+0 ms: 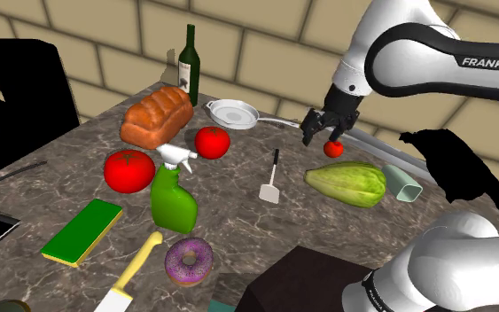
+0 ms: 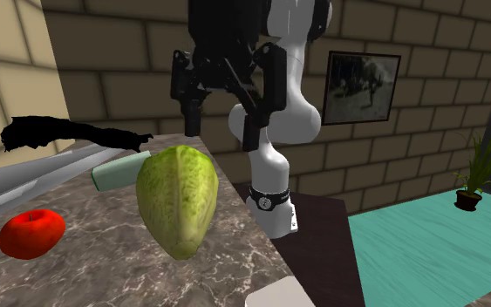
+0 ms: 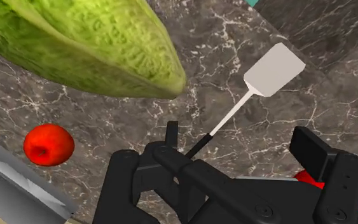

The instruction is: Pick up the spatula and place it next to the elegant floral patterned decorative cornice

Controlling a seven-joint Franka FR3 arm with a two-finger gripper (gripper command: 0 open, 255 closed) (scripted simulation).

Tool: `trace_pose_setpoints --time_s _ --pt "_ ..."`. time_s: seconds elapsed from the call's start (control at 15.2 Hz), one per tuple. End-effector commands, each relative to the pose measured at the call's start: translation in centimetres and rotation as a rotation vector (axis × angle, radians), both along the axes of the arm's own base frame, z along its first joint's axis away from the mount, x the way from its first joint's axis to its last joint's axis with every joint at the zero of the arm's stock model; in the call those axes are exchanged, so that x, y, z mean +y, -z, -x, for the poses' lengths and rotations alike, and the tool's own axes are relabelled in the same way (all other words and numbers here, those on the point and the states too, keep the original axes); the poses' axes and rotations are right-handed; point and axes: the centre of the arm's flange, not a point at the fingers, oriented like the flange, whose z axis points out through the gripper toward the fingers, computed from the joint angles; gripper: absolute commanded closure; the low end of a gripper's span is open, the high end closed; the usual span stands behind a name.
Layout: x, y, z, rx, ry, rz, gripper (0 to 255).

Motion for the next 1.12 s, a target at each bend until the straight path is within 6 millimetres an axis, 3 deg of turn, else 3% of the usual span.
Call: trace_pose_setpoints --time_s 0.0,0.73,1.06 --pt "0.4 2.5 -1.7 -0.003 0.100 -0.008 0" --pt "0.2 14.3 -10.3 -0.008 0.609 -0.045 0" --pt "0.1 17.0 -10.4 -0.008 0.609 -0.045 0"
